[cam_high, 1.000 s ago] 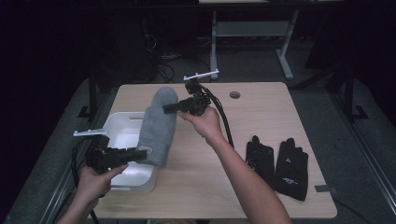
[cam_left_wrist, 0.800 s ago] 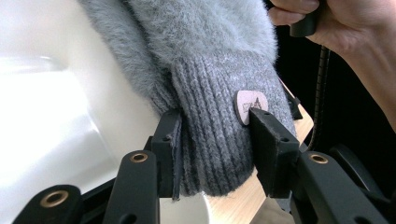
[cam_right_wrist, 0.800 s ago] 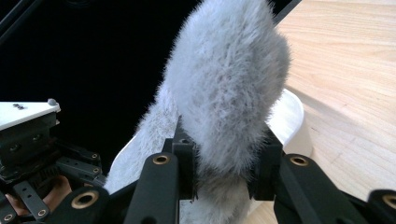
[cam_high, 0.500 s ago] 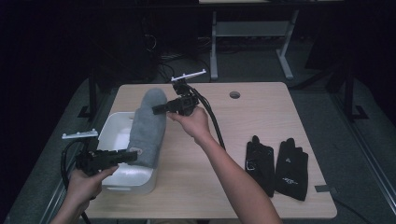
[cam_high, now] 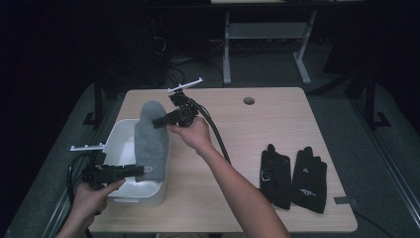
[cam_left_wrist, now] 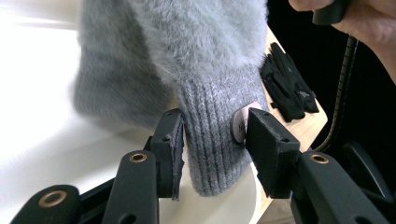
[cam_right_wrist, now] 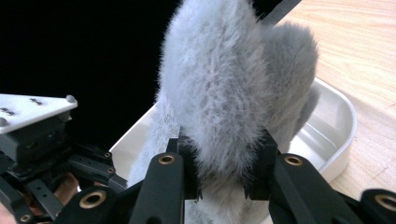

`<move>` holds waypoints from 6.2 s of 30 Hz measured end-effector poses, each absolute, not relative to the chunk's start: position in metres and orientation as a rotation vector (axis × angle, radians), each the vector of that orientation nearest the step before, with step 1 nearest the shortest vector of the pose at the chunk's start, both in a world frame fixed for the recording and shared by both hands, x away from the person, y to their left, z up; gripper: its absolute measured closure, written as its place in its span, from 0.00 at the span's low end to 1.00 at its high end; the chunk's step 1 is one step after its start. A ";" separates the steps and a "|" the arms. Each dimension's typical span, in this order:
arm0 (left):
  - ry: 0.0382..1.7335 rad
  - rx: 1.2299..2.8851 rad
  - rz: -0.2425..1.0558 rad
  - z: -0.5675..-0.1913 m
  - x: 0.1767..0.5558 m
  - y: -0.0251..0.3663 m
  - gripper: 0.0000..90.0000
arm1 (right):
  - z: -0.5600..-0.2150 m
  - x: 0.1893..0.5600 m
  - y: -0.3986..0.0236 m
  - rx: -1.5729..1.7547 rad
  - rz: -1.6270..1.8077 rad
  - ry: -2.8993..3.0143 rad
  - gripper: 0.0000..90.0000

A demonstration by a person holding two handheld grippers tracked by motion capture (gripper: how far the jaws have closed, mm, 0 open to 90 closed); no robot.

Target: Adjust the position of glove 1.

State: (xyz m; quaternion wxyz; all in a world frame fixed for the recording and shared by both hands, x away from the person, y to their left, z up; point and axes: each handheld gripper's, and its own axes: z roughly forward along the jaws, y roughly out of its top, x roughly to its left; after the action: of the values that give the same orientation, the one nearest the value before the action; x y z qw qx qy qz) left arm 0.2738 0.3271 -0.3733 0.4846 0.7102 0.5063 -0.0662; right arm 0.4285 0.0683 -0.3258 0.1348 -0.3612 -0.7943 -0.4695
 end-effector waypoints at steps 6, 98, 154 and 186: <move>1.270 1.729 -0.128 -0.375 0.275 0.331 0.62 | -0.340 0.433 0.078 -1.071 -1.320 -2.303 0.81; 1.144 1.865 -0.024 -0.344 0.292 0.254 0.51 | -0.332 0.414 -0.017 -1.200 -1.311 -2.523 0.52; 0.969 1.934 -0.119 -0.343 0.299 0.156 0.49 | -0.338 0.373 -0.171 -1.357 -1.349 -2.533 0.45; 0.892 2.002 -0.166 -0.362 0.297 0.104 0.43 | -0.382 0.331 -0.246 -1.510 -1.306 -2.526 0.44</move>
State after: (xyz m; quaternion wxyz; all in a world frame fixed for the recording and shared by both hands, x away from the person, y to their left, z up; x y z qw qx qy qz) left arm 0.2971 0.1039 -0.3622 0.4544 0.8114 0.3616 -0.0672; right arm 0.3314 -0.2458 -0.3817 -0.0390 -0.4686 -0.7840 -0.4052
